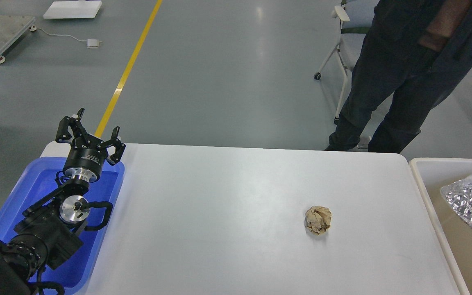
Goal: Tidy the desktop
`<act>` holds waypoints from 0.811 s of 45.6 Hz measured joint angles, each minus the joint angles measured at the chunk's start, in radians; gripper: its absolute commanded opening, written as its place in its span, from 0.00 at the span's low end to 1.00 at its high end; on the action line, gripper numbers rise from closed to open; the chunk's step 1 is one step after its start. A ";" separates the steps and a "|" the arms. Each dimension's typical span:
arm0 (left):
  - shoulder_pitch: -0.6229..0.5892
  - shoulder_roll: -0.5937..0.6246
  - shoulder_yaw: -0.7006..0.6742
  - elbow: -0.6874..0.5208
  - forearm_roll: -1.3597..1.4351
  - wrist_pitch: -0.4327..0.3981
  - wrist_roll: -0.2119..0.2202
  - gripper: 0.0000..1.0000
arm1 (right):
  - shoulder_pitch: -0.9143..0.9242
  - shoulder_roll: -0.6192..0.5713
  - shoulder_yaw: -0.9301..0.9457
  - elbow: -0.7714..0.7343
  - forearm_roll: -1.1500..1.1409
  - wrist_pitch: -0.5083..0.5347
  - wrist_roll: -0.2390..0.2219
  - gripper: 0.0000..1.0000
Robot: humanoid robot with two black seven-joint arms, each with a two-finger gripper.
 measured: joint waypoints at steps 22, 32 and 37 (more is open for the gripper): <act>0.000 0.000 0.000 0.000 0.000 0.001 0.000 1.00 | -0.020 0.024 0.082 -0.024 0.007 -0.002 -0.004 1.00; 0.000 0.000 0.000 0.000 0.000 0.001 0.000 1.00 | -0.013 0.024 0.190 -0.005 0.007 0.001 0.000 1.00; 0.000 0.000 0.000 0.000 0.000 0.001 0.000 1.00 | -0.007 0.007 0.285 0.044 0.007 0.003 0.001 1.00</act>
